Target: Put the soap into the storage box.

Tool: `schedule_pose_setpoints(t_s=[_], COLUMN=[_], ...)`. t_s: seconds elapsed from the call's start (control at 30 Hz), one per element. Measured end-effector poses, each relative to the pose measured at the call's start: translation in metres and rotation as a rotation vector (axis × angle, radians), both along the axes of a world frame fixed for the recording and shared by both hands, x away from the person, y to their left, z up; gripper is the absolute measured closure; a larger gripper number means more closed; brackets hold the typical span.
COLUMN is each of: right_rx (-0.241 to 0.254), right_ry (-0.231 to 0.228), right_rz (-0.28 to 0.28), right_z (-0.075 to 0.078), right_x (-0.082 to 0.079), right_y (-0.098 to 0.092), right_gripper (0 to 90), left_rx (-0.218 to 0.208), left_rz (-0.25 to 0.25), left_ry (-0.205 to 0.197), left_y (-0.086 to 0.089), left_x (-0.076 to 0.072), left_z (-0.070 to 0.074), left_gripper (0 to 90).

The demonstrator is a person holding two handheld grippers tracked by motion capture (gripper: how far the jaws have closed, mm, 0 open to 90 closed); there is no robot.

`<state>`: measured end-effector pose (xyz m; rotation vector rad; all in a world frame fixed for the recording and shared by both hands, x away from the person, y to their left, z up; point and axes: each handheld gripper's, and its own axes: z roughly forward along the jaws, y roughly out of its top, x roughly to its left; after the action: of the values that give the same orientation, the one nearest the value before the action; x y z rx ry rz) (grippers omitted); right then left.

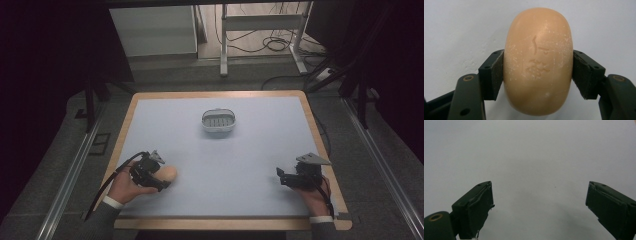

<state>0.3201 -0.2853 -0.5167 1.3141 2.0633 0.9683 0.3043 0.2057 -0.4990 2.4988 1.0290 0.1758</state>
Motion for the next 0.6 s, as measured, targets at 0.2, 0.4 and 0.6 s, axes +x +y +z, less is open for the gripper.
schedule_pose_setpoints(t_s=[0.2, 0.4, 0.6], right_rx=[0.002, -0.001, 0.0], right_ry=[-0.004, -0.002, -0.005], right_rz=[-0.001, -0.003, -0.004], right_z=[0.0011, 0.0004, 0.0012], right_x=[-0.0006, -0.0003, -0.0007], right_y=[-0.0001, -0.0001, -0.001], right_gripper=[7.4, 7.5, 7.5], left_rx=[-0.004, -0.017, -0.024], left_rz=[0.0, 0.003, -0.001], left_ry=[-0.009, -0.013, -0.019], left_y=[-0.0003, 0.001, 0.001], left_x=[0.0028, 0.005, 0.0048], left_z=[0.0033, 0.0067, 0.0097], left_gripper=[32.5, 32.5, 32.5])
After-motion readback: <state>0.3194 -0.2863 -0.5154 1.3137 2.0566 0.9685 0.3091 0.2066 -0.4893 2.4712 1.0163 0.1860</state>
